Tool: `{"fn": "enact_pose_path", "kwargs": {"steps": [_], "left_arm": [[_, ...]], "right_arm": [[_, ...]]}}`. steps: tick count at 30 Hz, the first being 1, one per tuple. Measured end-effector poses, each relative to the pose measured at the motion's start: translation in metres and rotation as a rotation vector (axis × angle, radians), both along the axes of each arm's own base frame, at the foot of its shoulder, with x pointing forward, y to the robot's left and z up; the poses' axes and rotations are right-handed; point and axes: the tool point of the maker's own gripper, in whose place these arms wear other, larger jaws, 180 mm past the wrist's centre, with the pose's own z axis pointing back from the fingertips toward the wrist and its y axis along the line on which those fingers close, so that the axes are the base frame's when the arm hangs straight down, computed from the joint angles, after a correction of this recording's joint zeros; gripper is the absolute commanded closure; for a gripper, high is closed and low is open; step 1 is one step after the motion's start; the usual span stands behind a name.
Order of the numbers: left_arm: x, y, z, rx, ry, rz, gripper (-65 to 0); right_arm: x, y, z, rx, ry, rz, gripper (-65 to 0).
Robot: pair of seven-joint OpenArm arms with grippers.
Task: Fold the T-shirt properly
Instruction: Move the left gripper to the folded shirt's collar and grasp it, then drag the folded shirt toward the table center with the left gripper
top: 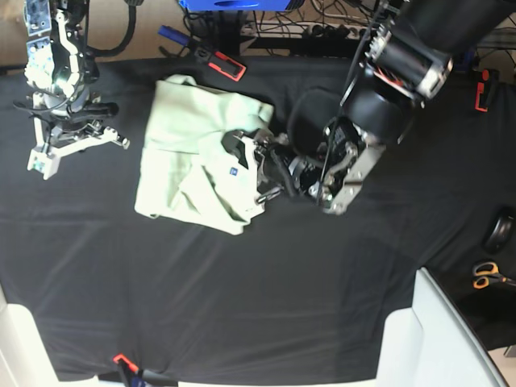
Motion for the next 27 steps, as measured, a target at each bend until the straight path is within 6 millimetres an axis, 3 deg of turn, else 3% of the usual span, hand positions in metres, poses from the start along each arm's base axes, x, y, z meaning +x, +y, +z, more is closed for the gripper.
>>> {"fn": "enact_pose_path", "kwargs": {"steps": [6, 15, 20, 27], "left_arm": [[0.036, 0.033, 0.01, 0.241, -0.109, -0.229, 0.0], [0.091, 0.061, 0.028, 0.56, -0.326, -0.492, 0.0], [0.103, 0.048, 0.028, 0.718, -0.461, -0.645, 0.0], [0.125, 0.014, 0.047, 0.776, -0.594, -0.637, 0.0]], "right_arm": [[0.002, 0.0, 0.001, 0.001, -0.007, 0.0, 0.0], [0.002, 0.001, 0.001, 0.002, -0.005, -0.001, 0.0], [0.002, 0.0, 0.001, 0.001, -0.005, -0.001, 0.0], [0.002, 0.001, 0.001, 0.002, -0.006, -0.001, 0.0]]}}
